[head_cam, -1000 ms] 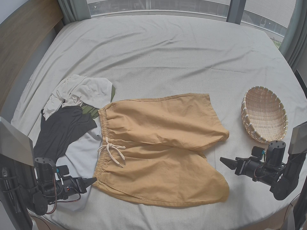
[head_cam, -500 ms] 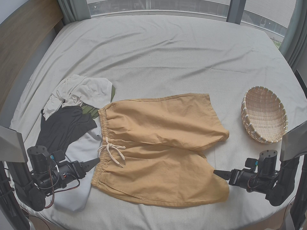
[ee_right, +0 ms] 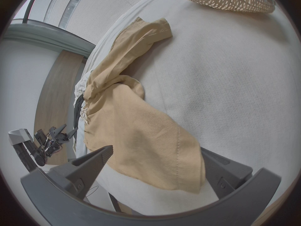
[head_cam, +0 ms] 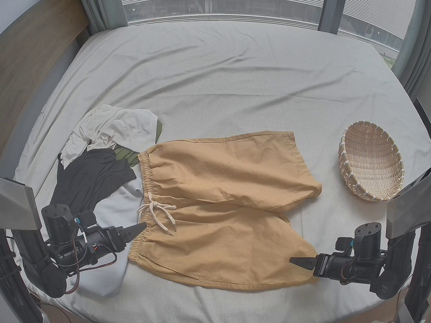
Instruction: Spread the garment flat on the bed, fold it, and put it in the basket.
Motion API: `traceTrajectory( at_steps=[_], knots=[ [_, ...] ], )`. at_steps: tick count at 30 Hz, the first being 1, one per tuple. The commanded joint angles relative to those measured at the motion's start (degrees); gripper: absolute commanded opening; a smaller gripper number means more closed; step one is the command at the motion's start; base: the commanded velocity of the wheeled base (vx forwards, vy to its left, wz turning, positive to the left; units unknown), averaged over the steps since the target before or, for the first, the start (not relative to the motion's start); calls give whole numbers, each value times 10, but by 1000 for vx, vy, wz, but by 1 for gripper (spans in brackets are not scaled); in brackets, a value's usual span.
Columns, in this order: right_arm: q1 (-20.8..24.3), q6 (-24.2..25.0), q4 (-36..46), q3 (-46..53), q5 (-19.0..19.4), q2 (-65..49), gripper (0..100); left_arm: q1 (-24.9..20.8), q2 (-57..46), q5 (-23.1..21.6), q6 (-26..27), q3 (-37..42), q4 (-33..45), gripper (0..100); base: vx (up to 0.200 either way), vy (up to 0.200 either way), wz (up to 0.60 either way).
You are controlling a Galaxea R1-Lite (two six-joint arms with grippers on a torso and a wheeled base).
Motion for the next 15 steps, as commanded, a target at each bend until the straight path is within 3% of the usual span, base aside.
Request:
traceTrajectory(
  at_steps=[1, 6, 15],
  knots=[
    [11, 14, -1, -13, 1, -25, 100, -12, 10, 0, 1, 3, -1, 100, 0, 0, 0],
    [30, 38, -1, -23, 1, -72, 100, -15, 14, 2, 2, 3, -1, 100, 0, 0, 0],
    [24, 54, -1, -73, 1, -87, 100, -20, 31, 3, 3, 8, -1, 100, 0, 0, 0]
  ],
)
